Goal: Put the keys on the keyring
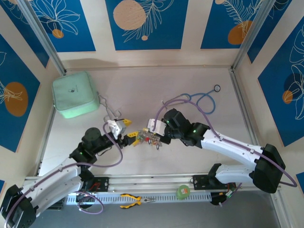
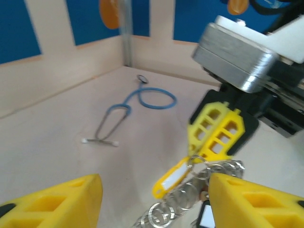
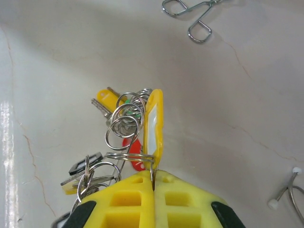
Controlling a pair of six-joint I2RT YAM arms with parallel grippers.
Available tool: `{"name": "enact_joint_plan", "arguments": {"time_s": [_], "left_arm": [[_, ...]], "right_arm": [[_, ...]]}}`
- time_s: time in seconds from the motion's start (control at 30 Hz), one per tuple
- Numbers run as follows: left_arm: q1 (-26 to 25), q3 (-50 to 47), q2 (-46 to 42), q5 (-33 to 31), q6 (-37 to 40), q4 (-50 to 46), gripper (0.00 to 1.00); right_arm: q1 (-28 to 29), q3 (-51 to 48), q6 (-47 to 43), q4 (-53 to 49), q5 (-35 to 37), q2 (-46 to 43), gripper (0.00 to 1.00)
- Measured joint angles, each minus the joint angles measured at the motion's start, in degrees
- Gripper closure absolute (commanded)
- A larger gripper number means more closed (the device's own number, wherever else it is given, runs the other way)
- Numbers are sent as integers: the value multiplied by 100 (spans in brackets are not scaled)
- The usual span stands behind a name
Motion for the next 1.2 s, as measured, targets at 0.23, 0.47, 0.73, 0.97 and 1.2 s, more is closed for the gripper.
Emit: {"name": "enact_joint_plan", "arguments": {"time_s": [0.23, 0.47, 0.73, 0.97, 1.2], "left_arm": [[96, 201, 120, -1755, -103, -664, 4], [422, 595, 813, -2564, -212, -1207, 0], [546, 732, 1167, -2922, -319, -1434, 0], [634, 745, 1169, -3097, -319, -1547, 0], [715, 820, 1165, -3359, -315, -1735, 0]], "right_arm": [[-136, 304, -2, -15, 131, 468, 100], [-470, 326, -256, -352, 1019, 822, 100], [-511, 61, -588, -1244, 1880, 1255, 100], [-492, -203, -769, -1777, 2286, 1384, 99], [-446, -223, -743, -2208, 2267, 1574, 58]]}}
